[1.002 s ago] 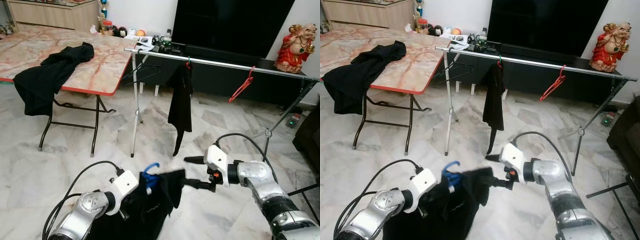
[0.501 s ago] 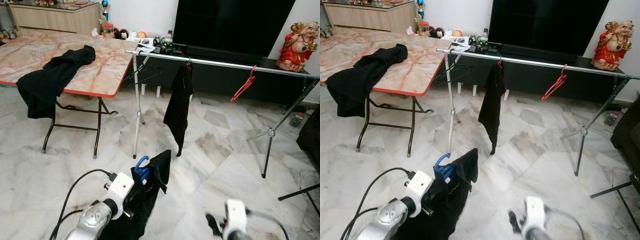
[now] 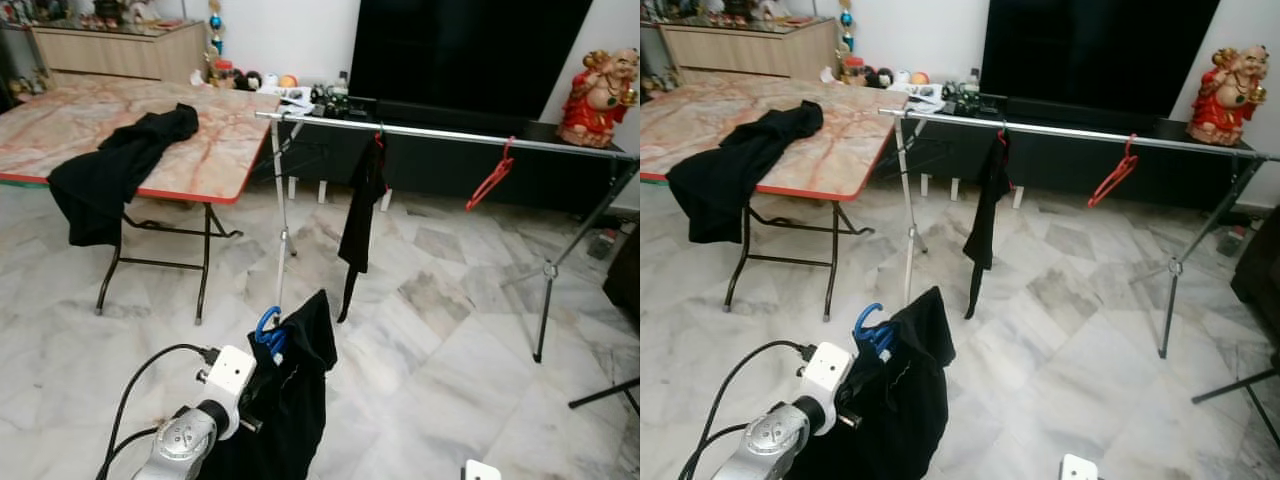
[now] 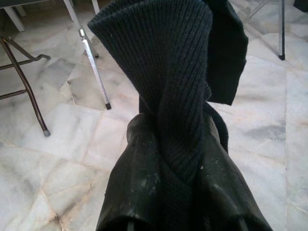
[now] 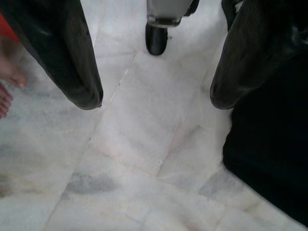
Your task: Hang hanger
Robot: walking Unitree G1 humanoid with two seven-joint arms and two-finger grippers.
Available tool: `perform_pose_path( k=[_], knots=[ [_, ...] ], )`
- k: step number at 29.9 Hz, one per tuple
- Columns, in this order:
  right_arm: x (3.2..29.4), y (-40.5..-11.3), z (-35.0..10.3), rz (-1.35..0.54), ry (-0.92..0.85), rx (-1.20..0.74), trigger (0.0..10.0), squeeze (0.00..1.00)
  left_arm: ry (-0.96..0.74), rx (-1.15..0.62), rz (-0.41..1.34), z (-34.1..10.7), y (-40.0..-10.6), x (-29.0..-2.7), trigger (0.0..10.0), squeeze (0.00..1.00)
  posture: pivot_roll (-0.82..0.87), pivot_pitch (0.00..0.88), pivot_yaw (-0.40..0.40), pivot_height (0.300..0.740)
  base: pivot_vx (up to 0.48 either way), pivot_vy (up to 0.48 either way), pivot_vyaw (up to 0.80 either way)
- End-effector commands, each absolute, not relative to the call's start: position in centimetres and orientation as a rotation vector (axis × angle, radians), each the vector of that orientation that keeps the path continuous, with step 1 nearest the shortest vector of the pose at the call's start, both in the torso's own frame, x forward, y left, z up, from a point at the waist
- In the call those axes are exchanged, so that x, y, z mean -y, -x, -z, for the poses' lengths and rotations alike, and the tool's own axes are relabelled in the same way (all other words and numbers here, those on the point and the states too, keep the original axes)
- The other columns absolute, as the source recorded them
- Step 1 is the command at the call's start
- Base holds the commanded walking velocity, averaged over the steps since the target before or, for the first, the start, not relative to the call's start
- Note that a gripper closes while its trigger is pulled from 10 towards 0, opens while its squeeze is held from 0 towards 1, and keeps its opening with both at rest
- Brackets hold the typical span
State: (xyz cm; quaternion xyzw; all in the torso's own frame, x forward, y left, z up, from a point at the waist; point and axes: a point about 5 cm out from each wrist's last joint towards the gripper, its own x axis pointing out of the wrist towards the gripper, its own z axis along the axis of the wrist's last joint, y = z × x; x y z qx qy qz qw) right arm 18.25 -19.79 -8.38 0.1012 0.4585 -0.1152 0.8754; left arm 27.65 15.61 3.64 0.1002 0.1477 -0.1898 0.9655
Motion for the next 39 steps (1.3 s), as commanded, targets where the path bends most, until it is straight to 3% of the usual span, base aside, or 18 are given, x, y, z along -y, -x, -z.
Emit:
perform_pose_path(
  k=[1,14,19,22,39],
  knots=[
    [20.3,-18.6,8.1,0.247,-0.206,-0.939,10.0,0.00,-0.222,-0.278,0.400,-4.0,-27.7,-15.2,10.0,0.00,0.11,0.000,-0.084,0.740,0.364,0.000,0.00],
    [21.3,-17.6,8.3,0.261,-0.219,-0.934,10.0,0.00,-0.240,-0.305,0.467,-3.3,-26.8,-14.1,10.0,0.00,0.09,0.000,-0.060,0.740,0.446,0.000,0.00],
    [21.4,-17.3,8.5,0.275,-0.234,-0.940,10.0,0.00,-0.242,-0.307,0.487,-3.4,-26.7,-13.8,10.0,0.00,0.08,0.000,-0.044,0.740,0.480,0.000,-0.58],
    [21.1,-17.7,8.4,0.258,-0.227,-0.933,10.0,0.00,-0.245,-0.310,0.493,-3.4,-26.7,-13.8,10.0,0.00,0.07,0.000,-0.041,0.740,0.480,0.000,-0.77],
    [20.1,-19.1,7.9,0.225,-0.206,-0.918,10.0,0.00,-0.277,-0.285,0.511,-4.1,-27.9,-13.6,10.0,0.00,0.10,0.000,-0.064,0.740,0.480,0.000,0.00]
  ],
)
